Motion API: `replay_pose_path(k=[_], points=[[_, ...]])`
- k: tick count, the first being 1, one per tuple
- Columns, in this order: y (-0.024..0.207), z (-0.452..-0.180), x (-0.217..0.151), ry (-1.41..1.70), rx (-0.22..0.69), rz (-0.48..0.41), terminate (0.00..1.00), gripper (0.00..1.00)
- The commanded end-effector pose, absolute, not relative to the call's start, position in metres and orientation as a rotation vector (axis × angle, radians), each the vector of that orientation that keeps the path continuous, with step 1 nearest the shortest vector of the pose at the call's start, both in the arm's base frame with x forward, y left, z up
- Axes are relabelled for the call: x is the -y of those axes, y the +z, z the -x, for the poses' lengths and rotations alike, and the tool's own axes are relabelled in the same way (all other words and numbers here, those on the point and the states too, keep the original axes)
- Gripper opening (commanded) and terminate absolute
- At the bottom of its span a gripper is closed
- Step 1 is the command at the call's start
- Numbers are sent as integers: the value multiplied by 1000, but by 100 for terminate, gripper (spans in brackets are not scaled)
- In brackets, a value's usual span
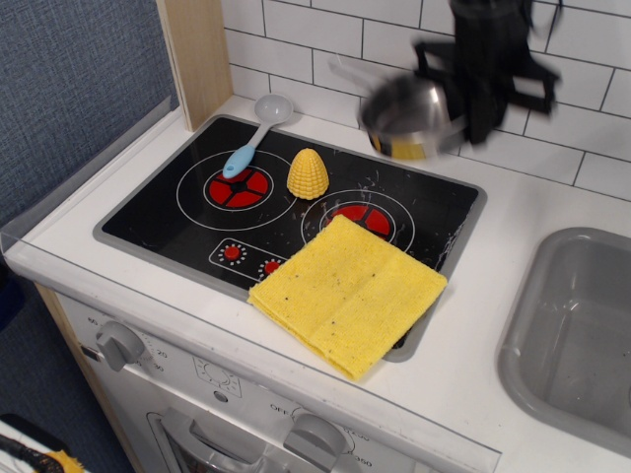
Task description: Move the pot to the left of the yellow towel
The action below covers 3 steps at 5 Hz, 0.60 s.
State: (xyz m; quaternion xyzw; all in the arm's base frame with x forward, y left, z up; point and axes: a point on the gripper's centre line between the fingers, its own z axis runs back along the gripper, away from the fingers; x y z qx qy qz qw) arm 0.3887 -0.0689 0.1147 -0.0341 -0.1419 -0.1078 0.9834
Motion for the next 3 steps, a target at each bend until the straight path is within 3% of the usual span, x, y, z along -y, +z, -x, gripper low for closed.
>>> replay_pose_path(k=[1,3], points=[[143,-337,3,-84,299,-30,0,0],[118,-288,-74,134,190,-102,0,0]])
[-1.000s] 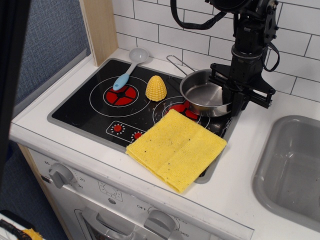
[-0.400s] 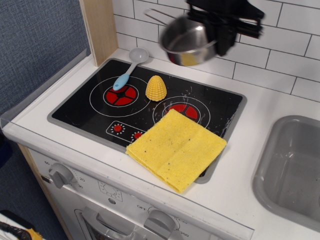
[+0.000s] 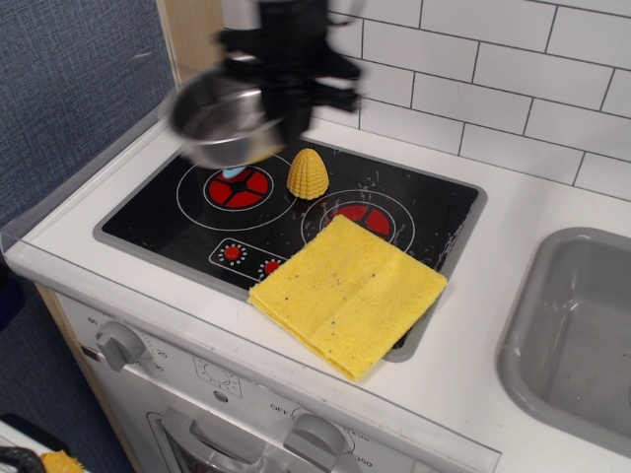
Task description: Move the pot to the left of the yellow towel
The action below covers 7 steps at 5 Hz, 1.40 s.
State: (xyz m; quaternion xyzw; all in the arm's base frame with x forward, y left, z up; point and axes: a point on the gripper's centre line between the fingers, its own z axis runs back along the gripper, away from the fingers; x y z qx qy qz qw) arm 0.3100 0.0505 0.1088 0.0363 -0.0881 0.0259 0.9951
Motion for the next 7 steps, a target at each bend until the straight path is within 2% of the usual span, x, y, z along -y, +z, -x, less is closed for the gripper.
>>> replay_pose_path(k=[1,3,5,6,7], points=[[96,-271,-93,198,124,-126,0,0],[56,-288,-94,196,67,-123,0,0],[36,-295,-87,167,14,-120,0,0],[34,-295,-84,156,6,-117,0,100],[45,-296,-79,137,39,-115,0,100]])
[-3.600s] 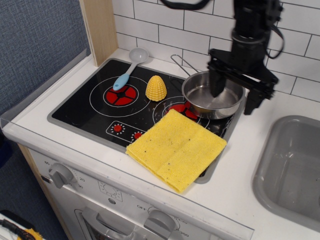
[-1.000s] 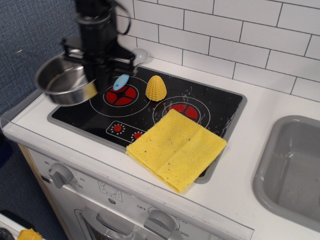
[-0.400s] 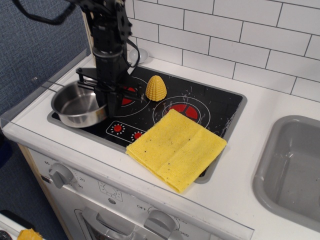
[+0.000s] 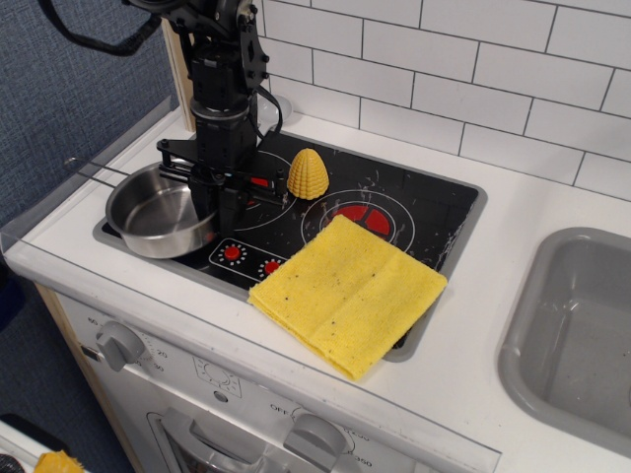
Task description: Move the pot to the left of the yellow towel
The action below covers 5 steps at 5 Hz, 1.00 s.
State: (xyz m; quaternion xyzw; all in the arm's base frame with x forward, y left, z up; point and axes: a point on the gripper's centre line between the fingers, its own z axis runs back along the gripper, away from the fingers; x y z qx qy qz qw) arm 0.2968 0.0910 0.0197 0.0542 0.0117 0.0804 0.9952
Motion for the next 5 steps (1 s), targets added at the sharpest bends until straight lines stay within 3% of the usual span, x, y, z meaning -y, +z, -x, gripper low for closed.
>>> replay_pose_path(k=[1,2,5], points=[[70,-292,-72,98,103,-93,0,100],[88,-288,-68,58,153,-72,0,100],[90,-287,-66,20,136,-52,0,100]])
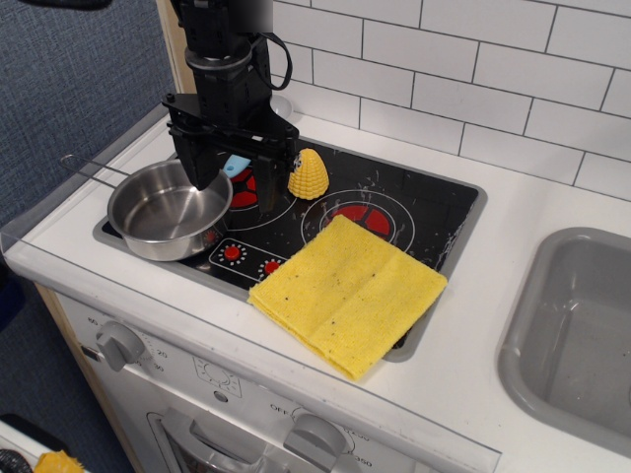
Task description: Move the pot to the left of the yellow towel
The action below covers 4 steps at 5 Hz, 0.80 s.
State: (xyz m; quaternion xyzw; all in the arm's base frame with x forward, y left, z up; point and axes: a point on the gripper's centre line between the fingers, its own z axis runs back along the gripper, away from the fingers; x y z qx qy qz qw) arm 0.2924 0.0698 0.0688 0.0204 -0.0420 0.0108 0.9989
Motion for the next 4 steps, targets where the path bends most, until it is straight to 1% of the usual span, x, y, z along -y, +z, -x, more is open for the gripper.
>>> replay_pose_path(k=[1,3,4], points=[[90,-287,-66,20,136,-52,0,100],[90,-287,-66,20,136,-52,0,100],[90,-287,-66,20,136,-52,100,100]])
